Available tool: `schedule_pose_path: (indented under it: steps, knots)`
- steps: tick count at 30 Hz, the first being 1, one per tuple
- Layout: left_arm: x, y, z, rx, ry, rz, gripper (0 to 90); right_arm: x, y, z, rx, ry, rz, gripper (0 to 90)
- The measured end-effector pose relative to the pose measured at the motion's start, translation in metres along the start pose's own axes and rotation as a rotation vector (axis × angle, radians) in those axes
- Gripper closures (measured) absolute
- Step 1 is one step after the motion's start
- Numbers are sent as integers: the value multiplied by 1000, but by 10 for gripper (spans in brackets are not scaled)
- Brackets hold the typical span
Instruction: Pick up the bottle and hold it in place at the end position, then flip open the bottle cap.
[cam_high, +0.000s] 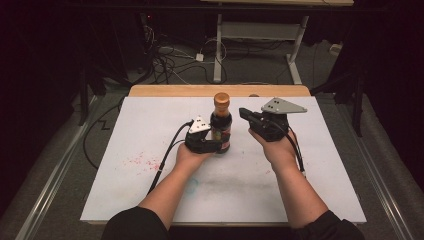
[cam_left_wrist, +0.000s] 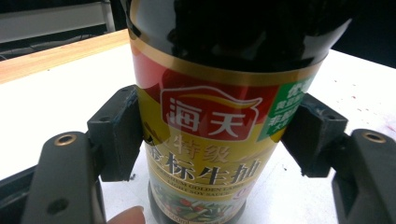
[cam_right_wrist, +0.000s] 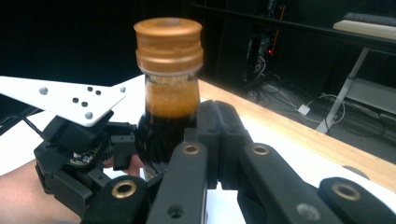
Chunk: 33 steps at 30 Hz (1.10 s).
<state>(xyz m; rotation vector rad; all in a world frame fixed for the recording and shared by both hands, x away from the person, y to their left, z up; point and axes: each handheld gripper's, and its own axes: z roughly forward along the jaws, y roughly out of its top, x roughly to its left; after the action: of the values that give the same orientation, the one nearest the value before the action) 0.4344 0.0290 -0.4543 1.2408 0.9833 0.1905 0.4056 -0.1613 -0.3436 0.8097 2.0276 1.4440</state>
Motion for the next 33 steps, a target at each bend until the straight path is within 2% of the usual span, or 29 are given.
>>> schedule_pose_path:
  steps: [8, 23, 33]
  knots:
    - [0, 0, 0, 1, 0, -1, 273, 2, 11, 2, 5, -4, -21, 900]
    - [0, -1, 0, 4, 6, 7, 276, 10, 30, 10, 41, 21, -56, 900]
    - [-1, -3, 0, -9, 12, 12, 278, 11, 33, 15, 73, 21, -70, 900]
